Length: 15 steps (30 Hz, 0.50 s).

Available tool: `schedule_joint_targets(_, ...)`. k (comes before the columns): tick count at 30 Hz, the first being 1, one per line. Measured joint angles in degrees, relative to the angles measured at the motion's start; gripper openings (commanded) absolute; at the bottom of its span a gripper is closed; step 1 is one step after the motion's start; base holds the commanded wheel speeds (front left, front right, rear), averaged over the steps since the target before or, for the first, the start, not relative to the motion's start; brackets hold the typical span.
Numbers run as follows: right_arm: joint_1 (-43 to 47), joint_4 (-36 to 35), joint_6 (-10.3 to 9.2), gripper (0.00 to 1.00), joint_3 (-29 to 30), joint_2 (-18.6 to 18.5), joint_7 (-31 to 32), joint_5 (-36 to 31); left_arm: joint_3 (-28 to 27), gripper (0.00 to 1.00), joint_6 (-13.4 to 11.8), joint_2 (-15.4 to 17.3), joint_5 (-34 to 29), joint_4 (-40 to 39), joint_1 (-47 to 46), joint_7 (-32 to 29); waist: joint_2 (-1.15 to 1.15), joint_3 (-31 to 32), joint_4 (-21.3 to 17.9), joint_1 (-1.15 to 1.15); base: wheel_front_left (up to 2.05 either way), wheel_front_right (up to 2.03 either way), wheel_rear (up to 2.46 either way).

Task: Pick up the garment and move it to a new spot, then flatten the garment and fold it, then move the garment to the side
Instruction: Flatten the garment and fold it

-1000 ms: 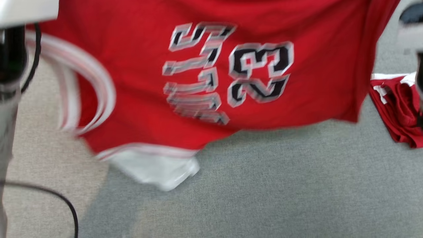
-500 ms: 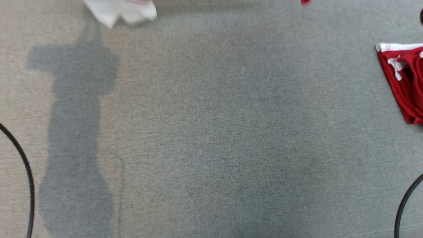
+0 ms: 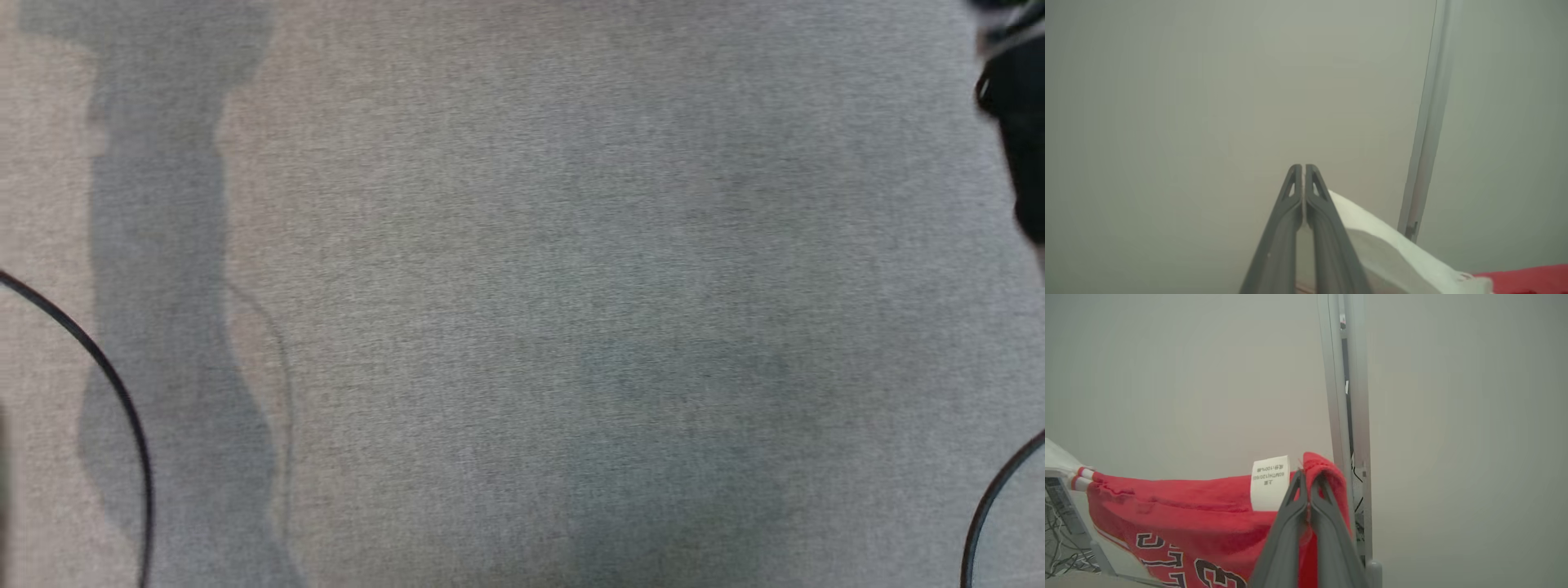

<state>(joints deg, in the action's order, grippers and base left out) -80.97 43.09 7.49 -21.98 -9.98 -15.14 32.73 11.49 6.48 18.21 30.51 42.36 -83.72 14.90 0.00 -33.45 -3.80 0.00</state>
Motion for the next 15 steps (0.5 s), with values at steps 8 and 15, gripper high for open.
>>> schedule_joint_targets(8,21.2,-10.6,0.0,0.0,-6.5,-4.8,0.0,6.2,-5.8,0.0,-0.6,-3.8,-1.8,-16.7,30.0,0.0,0.0,2.4,1.6,0.0,0.0,0.0,0.0)
schedule_joint_targets(15,39.5,-16.2,0.0,0.0,-7.1,-5.4,0.0,10.7,-10.0,0.0,-4.8,-4.5,-3.0,-33.9,56.8,0.0,0.0,6.5,2.0,0.0,0.0,0.0,0.0)
